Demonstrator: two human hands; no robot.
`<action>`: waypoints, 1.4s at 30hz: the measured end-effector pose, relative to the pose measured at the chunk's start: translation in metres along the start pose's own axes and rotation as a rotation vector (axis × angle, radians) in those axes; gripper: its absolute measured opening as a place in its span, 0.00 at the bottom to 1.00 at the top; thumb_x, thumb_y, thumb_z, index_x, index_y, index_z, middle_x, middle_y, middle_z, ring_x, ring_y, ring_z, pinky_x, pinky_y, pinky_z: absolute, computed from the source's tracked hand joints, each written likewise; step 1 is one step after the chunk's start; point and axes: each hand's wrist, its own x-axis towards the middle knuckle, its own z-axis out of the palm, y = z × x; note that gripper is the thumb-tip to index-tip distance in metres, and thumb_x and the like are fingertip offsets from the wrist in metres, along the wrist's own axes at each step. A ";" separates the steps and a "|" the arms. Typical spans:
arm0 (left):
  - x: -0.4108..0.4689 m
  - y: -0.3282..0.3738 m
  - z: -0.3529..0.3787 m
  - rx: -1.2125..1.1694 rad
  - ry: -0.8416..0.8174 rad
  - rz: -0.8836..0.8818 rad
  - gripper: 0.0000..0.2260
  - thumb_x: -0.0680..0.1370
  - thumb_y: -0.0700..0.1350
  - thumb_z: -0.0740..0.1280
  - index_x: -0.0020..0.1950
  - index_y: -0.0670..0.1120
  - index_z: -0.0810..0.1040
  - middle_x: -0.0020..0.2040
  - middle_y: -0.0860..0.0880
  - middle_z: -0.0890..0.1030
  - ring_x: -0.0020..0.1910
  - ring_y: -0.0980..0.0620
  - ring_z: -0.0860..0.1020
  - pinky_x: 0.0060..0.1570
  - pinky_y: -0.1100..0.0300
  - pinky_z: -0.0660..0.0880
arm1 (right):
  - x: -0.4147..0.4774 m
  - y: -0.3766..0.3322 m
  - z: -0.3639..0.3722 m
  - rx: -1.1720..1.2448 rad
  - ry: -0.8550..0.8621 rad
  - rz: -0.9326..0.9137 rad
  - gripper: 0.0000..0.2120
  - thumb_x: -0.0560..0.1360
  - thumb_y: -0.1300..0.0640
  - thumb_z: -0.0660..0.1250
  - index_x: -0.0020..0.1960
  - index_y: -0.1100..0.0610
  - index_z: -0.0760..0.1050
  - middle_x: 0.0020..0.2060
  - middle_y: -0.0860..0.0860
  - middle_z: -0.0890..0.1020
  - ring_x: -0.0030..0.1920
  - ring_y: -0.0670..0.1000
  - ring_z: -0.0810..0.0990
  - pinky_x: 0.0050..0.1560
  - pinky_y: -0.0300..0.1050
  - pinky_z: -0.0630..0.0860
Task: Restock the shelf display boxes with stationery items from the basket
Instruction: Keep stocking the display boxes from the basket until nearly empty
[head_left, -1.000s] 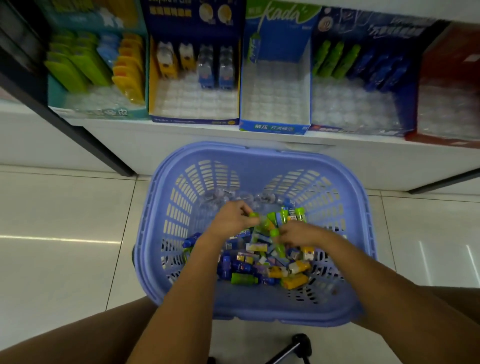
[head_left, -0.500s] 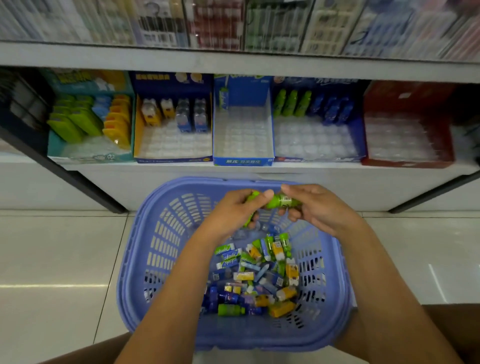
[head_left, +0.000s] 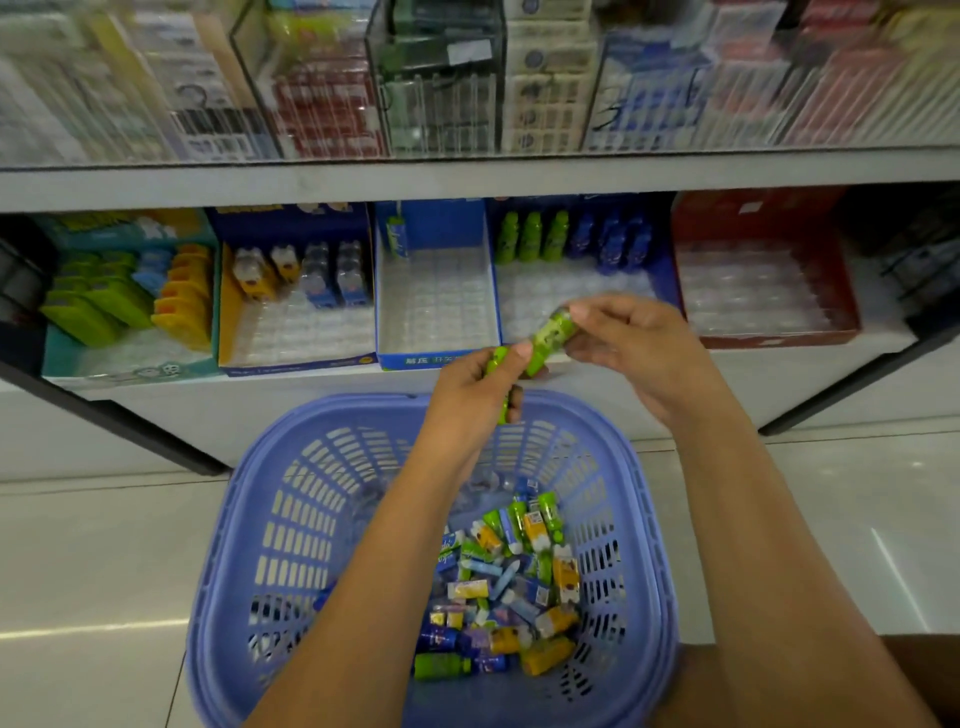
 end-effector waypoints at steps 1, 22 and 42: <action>0.004 0.003 0.001 -0.027 0.031 -0.009 0.11 0.80 0.49 0.64 0.45 0.44 0.81 0.39 0.46 0.82 0.28 0.55 0.71 0.30 0.62 0.71 | 0.012 -0.004 -0.002 -0.027 0.051 -0.037 0.04 0.76 0.63 0.66 0.48 0.61 0.79 0.36 0.53 0.81 0.33 0.44 0.80 0.42 0.37 0.80; 0.080 0.024 0.004 0.722 0.335 0.202 0.13 0.72 0.44 0.73 0.55 0.45 0.79 0.48 0.47 0.77 0.42 0.47 0.75 0.40 0.60 0.71 | 0.108 0.004 -0.006 -0.081 0.011 0.013 0.05 0.76 0.64 0.66 0.52 0.62 0.76 0.37 0.55 0.80 0.29 0.43 0.81 0.41 0.37 0.81; 0.058 0.025 0.005 0.527 0.217 0.429 0.09 0.72 0.44 0.73 0.51 0.46 0.82 0.37 0.51 0.78 0.34 0.55 0.74 0.36 0.63 0.72 | 0.075 -0.011 -0.008 0.156 -0.121 -0.021 0.04 0.76 0.61 0.66 0.42 0.58 0.76 0.35 0.49 0.85 0.40 0.51 0.85 0.44 0.43 0.82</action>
